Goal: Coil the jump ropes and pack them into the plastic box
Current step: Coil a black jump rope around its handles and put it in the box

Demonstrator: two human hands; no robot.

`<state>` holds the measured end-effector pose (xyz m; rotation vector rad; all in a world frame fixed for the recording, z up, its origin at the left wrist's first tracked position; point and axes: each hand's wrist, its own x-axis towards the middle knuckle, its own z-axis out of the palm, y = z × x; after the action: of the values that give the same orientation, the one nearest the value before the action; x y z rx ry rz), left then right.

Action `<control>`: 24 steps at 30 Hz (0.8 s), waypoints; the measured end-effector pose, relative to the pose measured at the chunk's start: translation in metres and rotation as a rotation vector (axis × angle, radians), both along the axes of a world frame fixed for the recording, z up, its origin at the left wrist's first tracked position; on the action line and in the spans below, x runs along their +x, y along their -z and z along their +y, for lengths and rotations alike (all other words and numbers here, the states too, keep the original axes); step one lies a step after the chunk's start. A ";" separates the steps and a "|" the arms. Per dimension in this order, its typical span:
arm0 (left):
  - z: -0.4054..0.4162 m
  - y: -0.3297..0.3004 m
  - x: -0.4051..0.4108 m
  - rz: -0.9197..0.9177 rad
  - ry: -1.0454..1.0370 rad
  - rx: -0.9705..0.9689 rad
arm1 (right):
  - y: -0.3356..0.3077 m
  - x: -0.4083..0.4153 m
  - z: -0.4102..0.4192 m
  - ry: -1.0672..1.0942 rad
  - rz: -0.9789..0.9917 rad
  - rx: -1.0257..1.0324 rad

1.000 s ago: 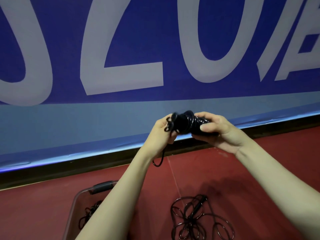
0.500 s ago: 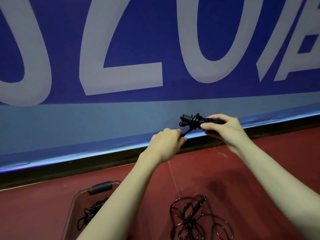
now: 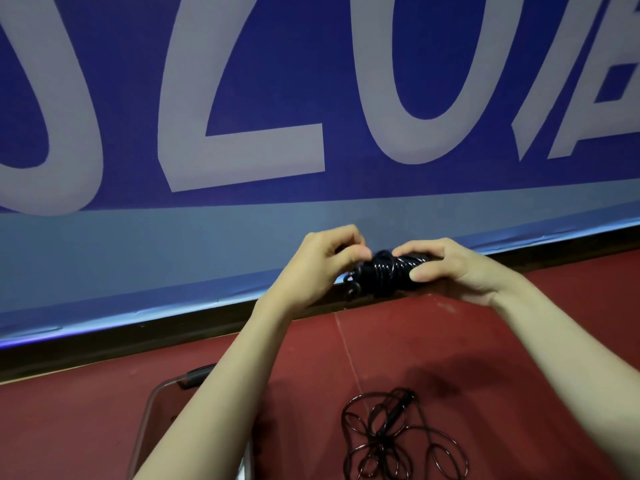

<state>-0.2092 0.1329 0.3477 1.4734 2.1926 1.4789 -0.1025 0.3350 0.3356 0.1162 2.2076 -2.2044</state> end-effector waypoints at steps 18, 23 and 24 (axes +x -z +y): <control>0.014 -0.005 -0.001 -0.318 -0.262 0.480 | -0.009 -0.026 -0.065 0.421 0.100 -0.747; 0.009 -0.008 -0.002 -0.476 -0.106 0.493 | -0.015 -0.026 -0.066 0.513 0.160 -0.669; 0.008 -0.006 -0.003 -0.433 -0.128 0.472 | -0.014 -0.026 -0.066 0.535 0.177 -0.583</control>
<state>-0.2118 0.1413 0.3540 0.9786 1.7813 2.2228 -0.1285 0.2693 0.3496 0.5713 1.6259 -3.1560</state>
